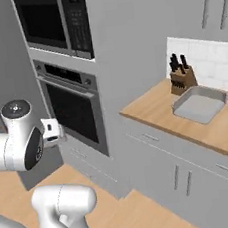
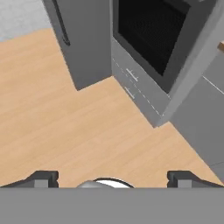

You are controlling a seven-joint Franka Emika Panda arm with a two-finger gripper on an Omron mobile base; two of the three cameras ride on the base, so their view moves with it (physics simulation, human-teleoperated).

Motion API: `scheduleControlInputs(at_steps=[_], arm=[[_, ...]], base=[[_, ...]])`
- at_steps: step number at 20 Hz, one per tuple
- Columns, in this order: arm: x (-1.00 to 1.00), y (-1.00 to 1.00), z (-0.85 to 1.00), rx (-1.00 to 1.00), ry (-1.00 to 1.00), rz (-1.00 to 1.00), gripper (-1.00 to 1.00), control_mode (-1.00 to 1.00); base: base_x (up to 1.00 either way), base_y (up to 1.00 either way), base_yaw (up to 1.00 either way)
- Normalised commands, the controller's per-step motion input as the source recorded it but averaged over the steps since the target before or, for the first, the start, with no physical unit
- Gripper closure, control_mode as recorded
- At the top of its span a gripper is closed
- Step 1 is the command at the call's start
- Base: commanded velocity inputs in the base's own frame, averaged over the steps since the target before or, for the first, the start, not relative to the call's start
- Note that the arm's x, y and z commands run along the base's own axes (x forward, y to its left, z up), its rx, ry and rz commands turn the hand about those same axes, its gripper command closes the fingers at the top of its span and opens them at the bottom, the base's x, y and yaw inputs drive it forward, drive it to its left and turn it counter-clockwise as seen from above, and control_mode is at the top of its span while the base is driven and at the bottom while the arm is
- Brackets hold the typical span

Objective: Place one potato and one steak in each tupperware on the nearby counter, to pack two identical lunches.

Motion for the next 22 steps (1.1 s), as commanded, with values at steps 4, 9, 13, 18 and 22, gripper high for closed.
scheduleControlInputs(at_steps=[4, 9, 13, 18, 22], arm=[[0.00, 0.00, 0.00, 0.00, 0.00, 0.00, -1.00, 1.00], [0.00, 0.00, 0.00, 0.00, 0.00, 0.00, -1.00, 1.00], [0.00, 0.00, 0.00, 0.00, 0.00, 0.00, -1.00, 1.00], [0.00, 0.00, 0.00, 0.00, 0.00, 0.00, -1.00, 1.00], [0.00, 0.00, 0.00, 0.00, 0.00, 0.00, -1.00, 1.00]], base=[[0.30, 1.00, 0.34], [0.69, 1.00, 0.25], [1.00, 1.00, 0.12], [-0.01, 1.00, 0.44], [-0.76, 0.61, 0.63]])
